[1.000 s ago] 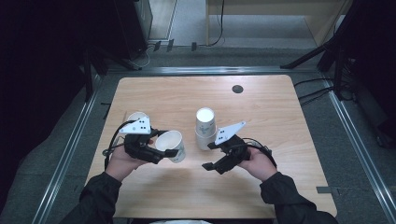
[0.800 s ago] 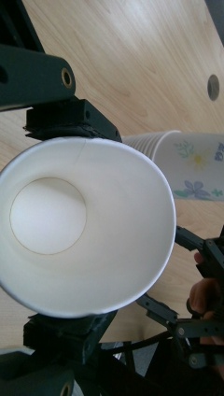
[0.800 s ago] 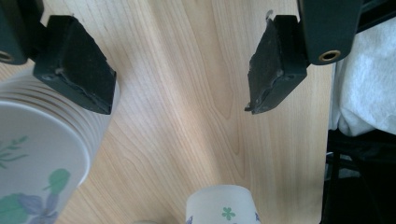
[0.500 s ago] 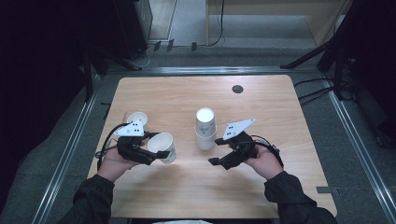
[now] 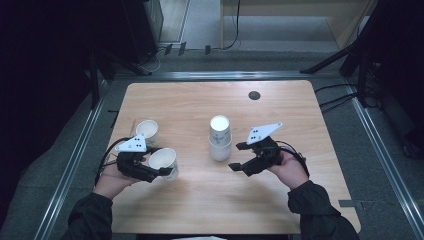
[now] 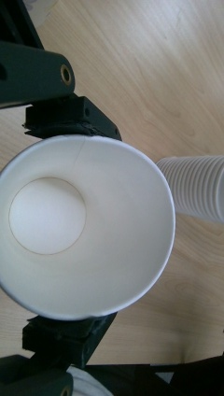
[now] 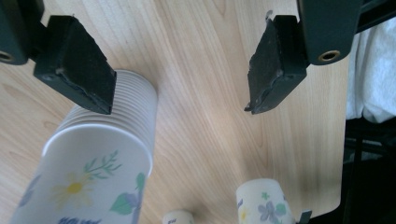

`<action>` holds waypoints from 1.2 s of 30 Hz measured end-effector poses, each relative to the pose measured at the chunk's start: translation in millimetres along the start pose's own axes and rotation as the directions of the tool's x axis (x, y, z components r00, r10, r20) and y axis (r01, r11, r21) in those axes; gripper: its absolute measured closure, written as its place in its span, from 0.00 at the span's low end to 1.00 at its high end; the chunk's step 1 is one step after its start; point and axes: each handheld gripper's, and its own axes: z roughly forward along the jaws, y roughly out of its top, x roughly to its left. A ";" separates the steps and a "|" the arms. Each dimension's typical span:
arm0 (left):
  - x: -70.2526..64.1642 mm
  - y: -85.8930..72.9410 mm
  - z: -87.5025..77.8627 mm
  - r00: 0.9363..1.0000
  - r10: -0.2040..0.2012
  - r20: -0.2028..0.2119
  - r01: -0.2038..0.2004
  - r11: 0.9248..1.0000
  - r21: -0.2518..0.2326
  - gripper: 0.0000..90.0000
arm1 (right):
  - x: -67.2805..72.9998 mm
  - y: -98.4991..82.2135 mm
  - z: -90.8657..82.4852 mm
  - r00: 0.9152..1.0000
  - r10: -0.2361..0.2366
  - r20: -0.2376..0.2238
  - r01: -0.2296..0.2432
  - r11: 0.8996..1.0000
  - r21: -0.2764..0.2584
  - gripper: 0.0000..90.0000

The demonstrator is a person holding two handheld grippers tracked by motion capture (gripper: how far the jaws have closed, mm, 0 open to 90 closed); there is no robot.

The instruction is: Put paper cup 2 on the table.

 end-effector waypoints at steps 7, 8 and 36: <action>6.3 -15.0 3.2 1.000 0.013 0.007 -0.013 1.000 0.008 0.27 | -2.5 1.2 0.7 1.000 -0.003 0.002 0.003 1.000 -0.001 0.27; 7.4 -16.9 4.2 1.000 0.010 -0.002 -0.010 1.000 0.013 0.27 | -1.6 1.5 2.0 1.000 -0.008 0.001 0.008 1.000 0.005 0.27; 34.4 -34.7 11.1 0.993 -0.059 -0.107 0.072 0.990 0.125 0.24 | 1.2 1.5 7.0 1.000 -0.026 -0.005 0.026 0.999 0.031 0.27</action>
